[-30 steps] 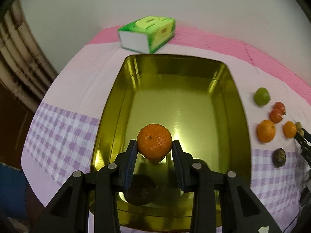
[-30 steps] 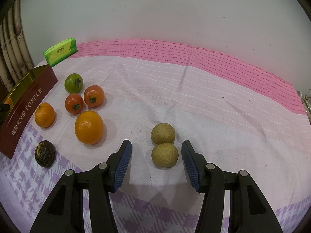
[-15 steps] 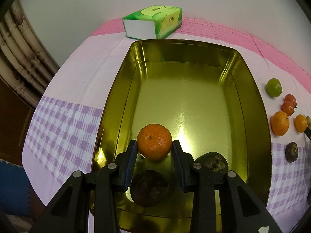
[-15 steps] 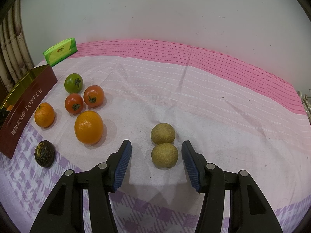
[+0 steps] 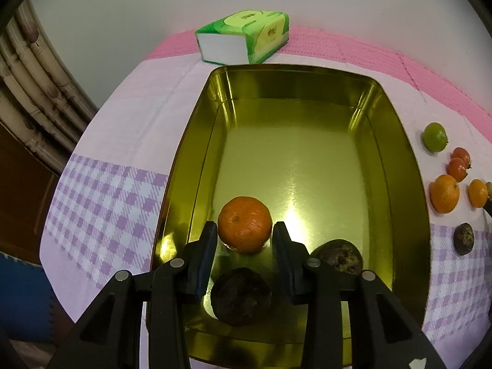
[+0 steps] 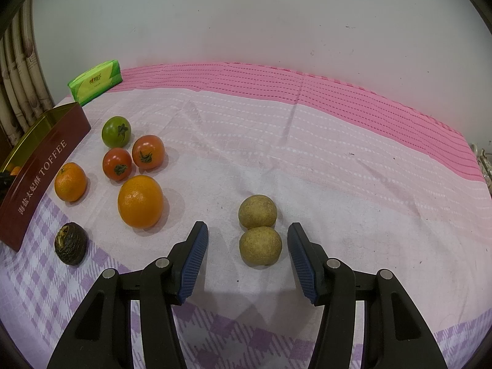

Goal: Organize fruits
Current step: 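Lower the tangerine into the tin tray and open the left gripper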

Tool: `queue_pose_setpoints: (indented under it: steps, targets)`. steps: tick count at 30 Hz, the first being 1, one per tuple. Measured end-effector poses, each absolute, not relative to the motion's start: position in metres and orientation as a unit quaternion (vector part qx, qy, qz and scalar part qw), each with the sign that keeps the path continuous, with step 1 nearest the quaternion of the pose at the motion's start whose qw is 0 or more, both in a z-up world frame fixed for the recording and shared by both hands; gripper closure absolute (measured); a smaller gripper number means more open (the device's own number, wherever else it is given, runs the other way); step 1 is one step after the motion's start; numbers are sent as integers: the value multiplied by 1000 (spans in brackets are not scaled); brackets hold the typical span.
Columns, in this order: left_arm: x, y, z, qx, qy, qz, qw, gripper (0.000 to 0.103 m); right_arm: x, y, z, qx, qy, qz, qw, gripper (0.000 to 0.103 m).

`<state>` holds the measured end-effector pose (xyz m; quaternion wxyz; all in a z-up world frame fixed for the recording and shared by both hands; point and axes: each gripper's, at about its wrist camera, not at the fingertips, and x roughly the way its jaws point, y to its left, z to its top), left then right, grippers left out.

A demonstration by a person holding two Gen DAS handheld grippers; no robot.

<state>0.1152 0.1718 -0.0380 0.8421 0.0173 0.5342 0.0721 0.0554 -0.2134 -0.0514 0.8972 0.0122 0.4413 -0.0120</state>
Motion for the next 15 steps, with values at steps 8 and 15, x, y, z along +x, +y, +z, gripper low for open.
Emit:
queue_pose_setpoints:
  steps: [8, 15]
  targets:
    - [107, 173, -21, 17, 517, 70, 853, 57, 55, -214, -51, 14, 441, -11, 897, 47]
    - [87, 171, 3, 27, 489, 66, 869, 37, 54, -215, -53, 16, 442, -9, 897, 46]
